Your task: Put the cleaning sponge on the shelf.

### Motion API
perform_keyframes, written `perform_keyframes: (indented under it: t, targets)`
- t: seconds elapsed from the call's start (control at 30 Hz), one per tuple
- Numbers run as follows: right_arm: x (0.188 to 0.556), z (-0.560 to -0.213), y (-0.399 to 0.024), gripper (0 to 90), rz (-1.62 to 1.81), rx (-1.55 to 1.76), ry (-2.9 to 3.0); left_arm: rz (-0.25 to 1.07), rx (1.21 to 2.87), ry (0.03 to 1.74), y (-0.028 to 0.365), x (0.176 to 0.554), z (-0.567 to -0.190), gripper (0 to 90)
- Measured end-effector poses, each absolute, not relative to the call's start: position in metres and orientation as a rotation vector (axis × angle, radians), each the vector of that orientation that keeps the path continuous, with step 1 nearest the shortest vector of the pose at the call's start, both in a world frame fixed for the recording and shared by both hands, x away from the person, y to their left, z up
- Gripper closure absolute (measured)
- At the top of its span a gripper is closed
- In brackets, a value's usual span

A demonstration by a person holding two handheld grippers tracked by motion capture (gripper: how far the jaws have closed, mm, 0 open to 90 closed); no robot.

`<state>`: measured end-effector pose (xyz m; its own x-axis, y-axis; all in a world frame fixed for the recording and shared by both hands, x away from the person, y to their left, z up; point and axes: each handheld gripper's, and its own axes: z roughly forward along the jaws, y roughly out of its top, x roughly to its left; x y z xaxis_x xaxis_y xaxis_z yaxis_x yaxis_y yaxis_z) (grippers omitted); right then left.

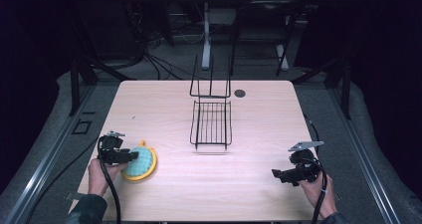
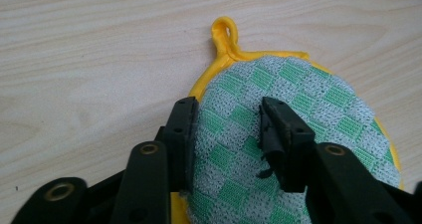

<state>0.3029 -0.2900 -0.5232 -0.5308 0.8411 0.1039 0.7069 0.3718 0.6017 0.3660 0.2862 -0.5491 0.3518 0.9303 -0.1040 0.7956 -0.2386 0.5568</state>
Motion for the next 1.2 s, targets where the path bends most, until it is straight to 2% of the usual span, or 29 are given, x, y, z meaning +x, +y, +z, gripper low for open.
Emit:
perform_keyframes:
  t: [0.23, 0.43, 0.7, 1.2]
  targets:
    - [0.303, -0.523, -0.291, 13.0, 0.914, 1.386, 2.407, 0.421, 2.136, 1.476, 0.278, 0.363, -0.547, 70.4]
    - [0.303, -0.525, -0.289, 13.1, 0.909, 1.366, 2.453, 0.481, 2.139, 1.465, 0.278, 0.361, -0.548, 82.8]
    - [0.302, -0.524, -0.289, 13.2, 0.912, 1.351, 2.460, 0.568, 2.182, 1.448, 0.269, 0.358, -0.546, 85.9]
    - [0.302, -0.525, -0.290, 13.3, 0.900, 1.346, 2.461, 0.601, 2.147, 1.428, 0.273, 0.351, -0.529, 86.4]
